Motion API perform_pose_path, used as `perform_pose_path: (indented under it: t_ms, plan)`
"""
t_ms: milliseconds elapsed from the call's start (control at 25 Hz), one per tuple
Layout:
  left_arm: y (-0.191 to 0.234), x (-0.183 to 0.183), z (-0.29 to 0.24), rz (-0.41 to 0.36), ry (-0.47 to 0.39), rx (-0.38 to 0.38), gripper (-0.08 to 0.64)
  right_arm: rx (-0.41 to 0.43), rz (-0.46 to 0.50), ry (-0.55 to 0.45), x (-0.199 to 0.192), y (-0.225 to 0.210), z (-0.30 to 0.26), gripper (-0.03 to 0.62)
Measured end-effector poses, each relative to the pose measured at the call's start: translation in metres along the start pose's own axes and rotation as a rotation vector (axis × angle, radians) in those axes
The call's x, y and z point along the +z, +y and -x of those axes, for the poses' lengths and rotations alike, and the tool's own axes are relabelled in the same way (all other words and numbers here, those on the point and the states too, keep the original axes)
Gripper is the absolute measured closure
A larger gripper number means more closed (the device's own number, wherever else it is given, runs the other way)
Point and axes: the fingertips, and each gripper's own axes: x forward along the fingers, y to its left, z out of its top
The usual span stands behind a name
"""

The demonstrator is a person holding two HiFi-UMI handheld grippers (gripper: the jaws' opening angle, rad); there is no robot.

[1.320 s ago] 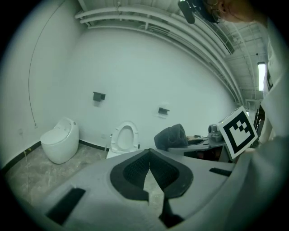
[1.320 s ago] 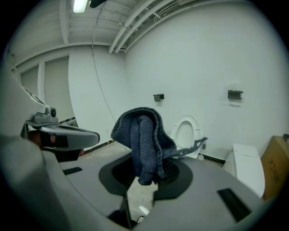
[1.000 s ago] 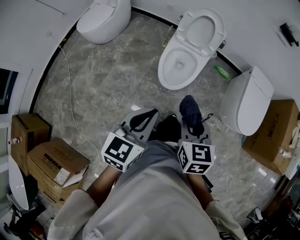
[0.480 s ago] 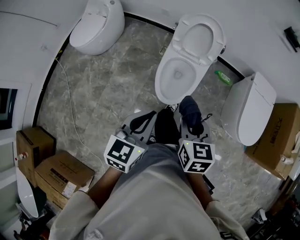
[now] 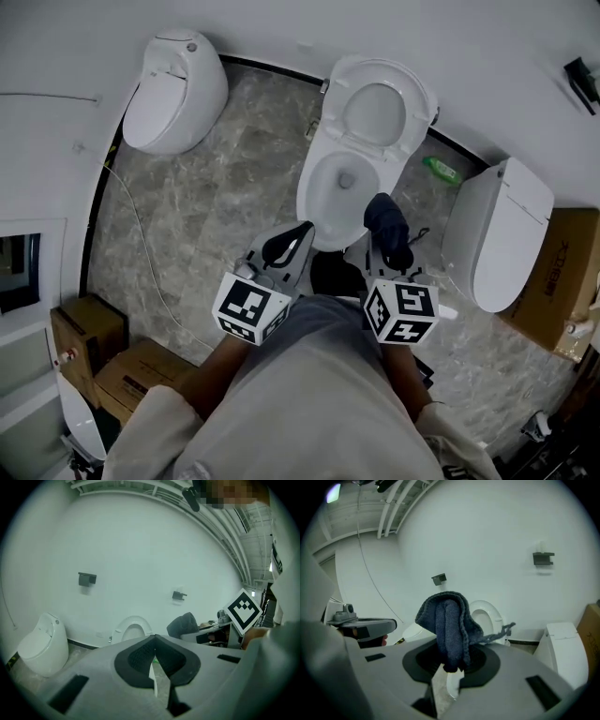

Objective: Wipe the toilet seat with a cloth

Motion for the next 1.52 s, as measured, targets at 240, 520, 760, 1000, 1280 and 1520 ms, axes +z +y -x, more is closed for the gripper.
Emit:
perform_pose_path:
  t_ms: [240, 520, 760, 1000, 1280, 1520]
  plan:
    - [0.011, 0.018, -0.051, -0.005, 0.037, -0.029, 0.551, 0.014, -0.114, 0.035, 0.011, -0.036, -0.038, 0.526]
    - [0.025, 0.034, -0.076, -0.007, 0.035, -0.038, 0.551, -0.001, -0.215, 0.132, -0.003, -0.075, -0.076, 0.525]
    - [0.036, 0.053, -0.099, -0.043, 0.032, -0.116, 0.551, -0.004, -0.314, 0.171, -0.008, -0.099, -0.118, 0.525]
    - [0.062, 0.079, -0.126, -0.086, 0.015, -0.142, 0.551, -0.037, -0.394, 0.209, -0.009, -0.122, -0.163, 0.525]
    - [0.098, 0.093, -0.137, -0.067, 0.029, -0.160, 0.549, -0.069, -0.442, 0.289, -0.007, -0.154, -0.221, 0.525]
    - [0.128, 0.096, -0.134, -0.009, 0.028, -0.162, 0.549, -0.127, -0.433, 0.365, -0.002, -0.193, -0.259, 0.526]
